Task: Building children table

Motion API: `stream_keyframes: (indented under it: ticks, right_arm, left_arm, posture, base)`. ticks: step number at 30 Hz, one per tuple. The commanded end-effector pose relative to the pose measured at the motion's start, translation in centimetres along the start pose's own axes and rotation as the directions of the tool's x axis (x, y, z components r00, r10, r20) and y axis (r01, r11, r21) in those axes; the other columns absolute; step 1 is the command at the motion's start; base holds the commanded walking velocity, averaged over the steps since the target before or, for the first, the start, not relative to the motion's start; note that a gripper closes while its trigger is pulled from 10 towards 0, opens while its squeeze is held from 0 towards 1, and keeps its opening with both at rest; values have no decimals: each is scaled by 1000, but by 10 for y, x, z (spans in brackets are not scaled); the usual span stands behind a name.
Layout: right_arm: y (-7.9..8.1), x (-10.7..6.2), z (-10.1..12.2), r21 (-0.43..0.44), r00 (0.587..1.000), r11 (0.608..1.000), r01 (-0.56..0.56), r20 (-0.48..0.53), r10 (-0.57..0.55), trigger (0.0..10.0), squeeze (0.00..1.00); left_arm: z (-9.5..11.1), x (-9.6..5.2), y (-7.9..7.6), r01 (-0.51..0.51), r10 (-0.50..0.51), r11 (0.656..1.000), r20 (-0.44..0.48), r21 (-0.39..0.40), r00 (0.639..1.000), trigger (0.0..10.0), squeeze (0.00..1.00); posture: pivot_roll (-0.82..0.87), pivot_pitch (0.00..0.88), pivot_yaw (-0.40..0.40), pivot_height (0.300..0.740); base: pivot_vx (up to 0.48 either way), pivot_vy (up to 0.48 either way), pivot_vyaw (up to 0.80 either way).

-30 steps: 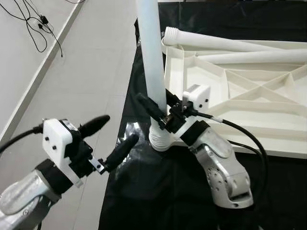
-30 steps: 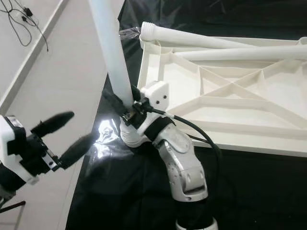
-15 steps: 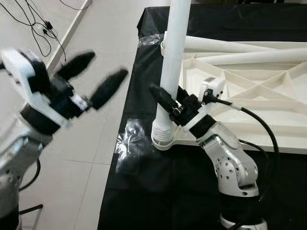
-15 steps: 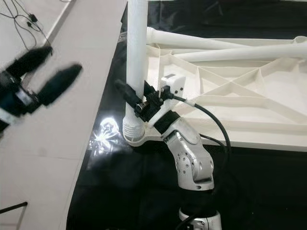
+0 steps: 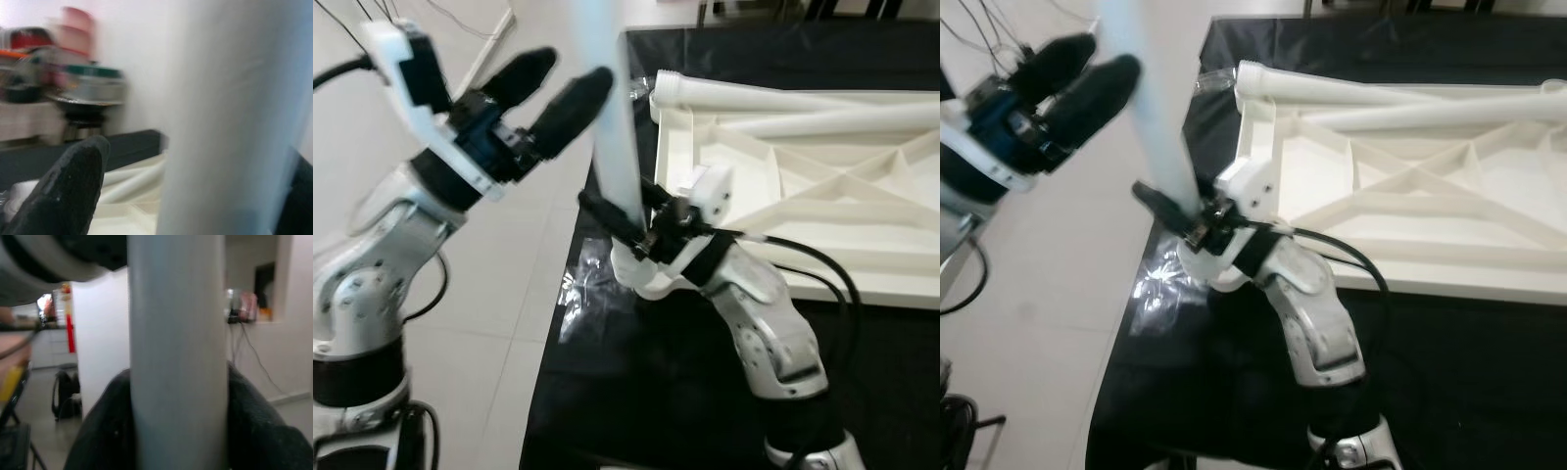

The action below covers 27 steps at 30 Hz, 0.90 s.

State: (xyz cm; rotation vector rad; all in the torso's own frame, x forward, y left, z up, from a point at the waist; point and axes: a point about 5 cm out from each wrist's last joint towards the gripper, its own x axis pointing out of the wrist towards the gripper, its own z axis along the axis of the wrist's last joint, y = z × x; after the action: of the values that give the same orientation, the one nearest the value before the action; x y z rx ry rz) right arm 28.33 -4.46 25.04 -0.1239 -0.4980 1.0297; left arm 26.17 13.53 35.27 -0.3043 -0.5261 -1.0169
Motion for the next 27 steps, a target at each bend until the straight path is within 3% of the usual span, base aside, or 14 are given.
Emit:
stream_keyframes:
  ticks: [1,5,9,11,15,16,21,26,27]
  right_arm:
    - [14,9,-1,-47,996,995,-92,-5,92,10000,0]
    - [19,16,-4,-58,994,992,-112,-5,112,10000,0]
    - [20,19,-5,-64,993,991,-117,-2,117,10000,0]
    - [18,21,-8,-74,994,991,-110,-6,110,10000,0]
    - [14,21,-13,-86,996,992,-93,-24,91,10000,0]
    - [12,21,-16,-87,996,993,-83,-37,80,10000,0]
    - [9,21,-19,-88,996,993,-75,-48,71,10000,0]
    - [-4,19,-34,-109,984,992,-61,-174,41,10000,0]
    - [-5,19,-39,-109,971,990,-94,-231,67,10000,1000]
  left_arm:
    - [-6,0,-4,48,-49,997,-14,-55,999,10000,0]
    - [-12,-1,-10,108,-111,989,-24,-96,994,10000,0]
    - [-13,-3,-8,81,-84,993,-33,-83,996,10000,0]
    - [-11,-5,-2,39,-40,998,-30,-42,999,0,0]
    - [-6,-8,2,17,-17,1000,-35,0,999,0,0]
    - [-3,-10,2,10,-8,999,-54,45,999,0,0]
    - [-1,-11,3,8,-3,997,-67,74,998,0,0]
    - [-1,-11,4,45,-31,991,-120,124,992,0,0]
    - [-2,-10,3,68,-52,990,-133,120,990,0,0]
  posture:
    - [-36,153,117,740]
    - [-36,144,117,740]
    - [-34,142,115,740]
    - [-31,136,108,740]
    - [-27,134,101,740]
    - [-25,134,99,740]
    - [-23,132,98,740]
    - [-24,123,93,740]
    - [-28,120,92,740]
  base:
    - [0,0,0]
    - [0,0,0]
    - [0,0,0]
    - [0,0,0]
    - [0,0,0]
    - [0,0,0]
    - [0,0,0]
    - [0,0,0]
    - [0,0,0]
